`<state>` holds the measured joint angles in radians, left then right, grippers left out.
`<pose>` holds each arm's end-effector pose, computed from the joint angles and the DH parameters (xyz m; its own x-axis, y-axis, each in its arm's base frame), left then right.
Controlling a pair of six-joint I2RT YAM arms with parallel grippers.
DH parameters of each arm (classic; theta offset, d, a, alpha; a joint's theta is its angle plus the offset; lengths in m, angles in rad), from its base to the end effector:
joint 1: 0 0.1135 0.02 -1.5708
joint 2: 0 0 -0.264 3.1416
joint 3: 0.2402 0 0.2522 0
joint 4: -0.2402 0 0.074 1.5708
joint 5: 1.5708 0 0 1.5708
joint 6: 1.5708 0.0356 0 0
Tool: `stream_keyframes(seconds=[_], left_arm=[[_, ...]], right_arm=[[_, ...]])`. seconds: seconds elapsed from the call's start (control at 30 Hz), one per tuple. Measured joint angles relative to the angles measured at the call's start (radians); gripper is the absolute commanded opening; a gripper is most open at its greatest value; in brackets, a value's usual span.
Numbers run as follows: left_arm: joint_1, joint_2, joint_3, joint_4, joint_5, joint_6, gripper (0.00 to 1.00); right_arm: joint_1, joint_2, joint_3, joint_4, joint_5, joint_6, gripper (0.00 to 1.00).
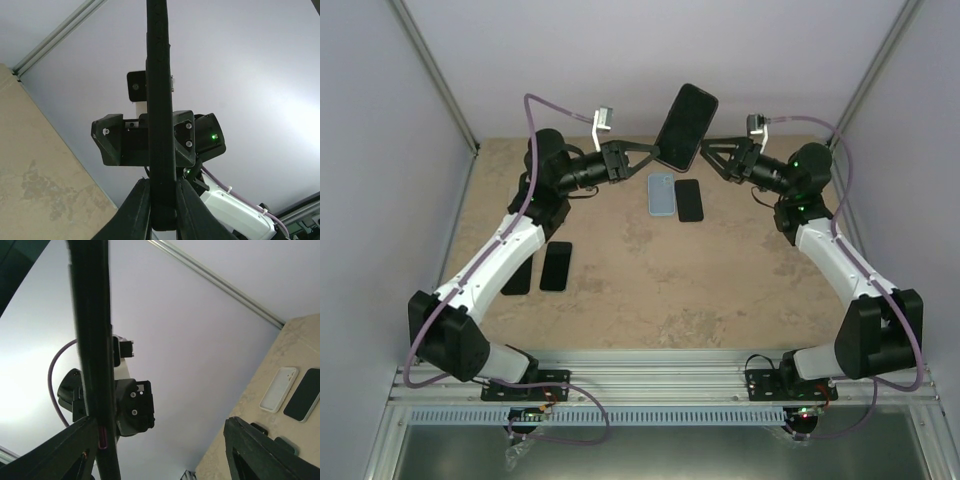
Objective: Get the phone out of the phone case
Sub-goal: Adjust the phone.
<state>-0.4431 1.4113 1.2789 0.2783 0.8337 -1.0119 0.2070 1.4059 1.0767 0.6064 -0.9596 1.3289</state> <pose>0.2829 -0.1635 0.4155 -0.7358 -0.2816 -0.6159 0.6151 0.1026 -0.7818 0.3059 0.0940 0.3773 -0.7988 0.4016 -0.4480 -0.4729 0.0411 0.8801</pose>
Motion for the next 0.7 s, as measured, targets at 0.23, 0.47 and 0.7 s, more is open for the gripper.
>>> stream_keyframes(seconds=[0.23,0.47,0.7], left_arm=[[0.002,0.004,-0.032,0.033,0.003,-0.039,0.00],[0.003,0.005,-0.053,0.050,0.006,-0.054,0.00],[0.003,0.007,-0.058,0.048,0.006,-0.058,0.00]], right_arm=[[0.012,0.020,0.000,0.050,0.003,0.031,0.64],[0.035,0.030,0.001,0.108,0.003,0.057,0.61],[0.052,0.036,0.006,0.167,0.003,0.089,0.33]])
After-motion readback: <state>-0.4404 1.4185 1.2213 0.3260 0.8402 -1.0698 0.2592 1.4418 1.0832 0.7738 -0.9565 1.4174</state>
